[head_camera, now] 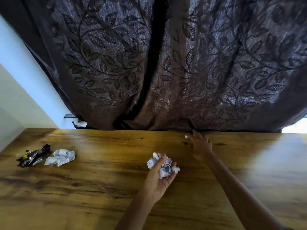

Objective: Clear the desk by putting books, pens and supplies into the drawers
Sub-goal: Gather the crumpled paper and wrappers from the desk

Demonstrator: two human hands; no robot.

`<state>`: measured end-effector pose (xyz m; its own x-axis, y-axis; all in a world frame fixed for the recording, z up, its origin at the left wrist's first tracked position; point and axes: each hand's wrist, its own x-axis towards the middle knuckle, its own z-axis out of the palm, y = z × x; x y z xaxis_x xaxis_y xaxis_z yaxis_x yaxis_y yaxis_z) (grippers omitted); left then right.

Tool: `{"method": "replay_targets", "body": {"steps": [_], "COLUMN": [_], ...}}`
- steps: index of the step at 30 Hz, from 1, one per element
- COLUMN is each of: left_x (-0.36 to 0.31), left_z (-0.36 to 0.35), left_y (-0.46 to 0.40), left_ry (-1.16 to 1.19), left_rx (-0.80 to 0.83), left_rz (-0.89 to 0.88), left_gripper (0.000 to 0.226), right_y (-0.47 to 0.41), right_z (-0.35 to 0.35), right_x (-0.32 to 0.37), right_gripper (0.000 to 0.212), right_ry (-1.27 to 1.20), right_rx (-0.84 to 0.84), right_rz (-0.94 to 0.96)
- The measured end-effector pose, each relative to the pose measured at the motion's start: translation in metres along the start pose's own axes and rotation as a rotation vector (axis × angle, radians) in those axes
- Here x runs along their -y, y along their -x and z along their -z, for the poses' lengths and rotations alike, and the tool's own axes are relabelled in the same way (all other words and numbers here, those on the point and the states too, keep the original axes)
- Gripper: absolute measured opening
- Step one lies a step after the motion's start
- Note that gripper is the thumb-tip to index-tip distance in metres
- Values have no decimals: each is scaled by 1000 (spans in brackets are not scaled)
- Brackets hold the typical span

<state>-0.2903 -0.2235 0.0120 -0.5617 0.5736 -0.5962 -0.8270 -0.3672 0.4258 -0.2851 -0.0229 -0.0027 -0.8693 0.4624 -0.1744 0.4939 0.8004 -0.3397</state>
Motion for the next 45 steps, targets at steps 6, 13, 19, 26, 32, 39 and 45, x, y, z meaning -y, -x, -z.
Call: {"method": "replay_targets", "body": {"steps": [6,13,19,26,32,39,45], "left_x": [0,5,10,10,5,-26,-74], "left_z": [5,2,1,17,40,75,121], "left_y": [-2,-1,5,22,43,73,106], "left_ry": [-15,-66,-149,-273,-185,-99,126], "left_rx": [-15,-28,84,59,-12,-136,-157], "left_rz": [6,7,1,-2,-26,-69,-171], "left_gripper": [43,43,28,22,16,10,9], "right_y": [6,52,109,132,148,158,157], "right_z": [-20,-16,-18,-41,-48,-47,-56], "right_x": [-11,3,43,62,83,124,182], "right_gripper": [47,15,20,11,7,21,15], "right_ry": [140,-515,-864,-715,-706,-873,-846], "right_rx": [-258,-359,-219,-183,-51,23,7], "right_rz": [75,0,95,69,139,157,186]}}
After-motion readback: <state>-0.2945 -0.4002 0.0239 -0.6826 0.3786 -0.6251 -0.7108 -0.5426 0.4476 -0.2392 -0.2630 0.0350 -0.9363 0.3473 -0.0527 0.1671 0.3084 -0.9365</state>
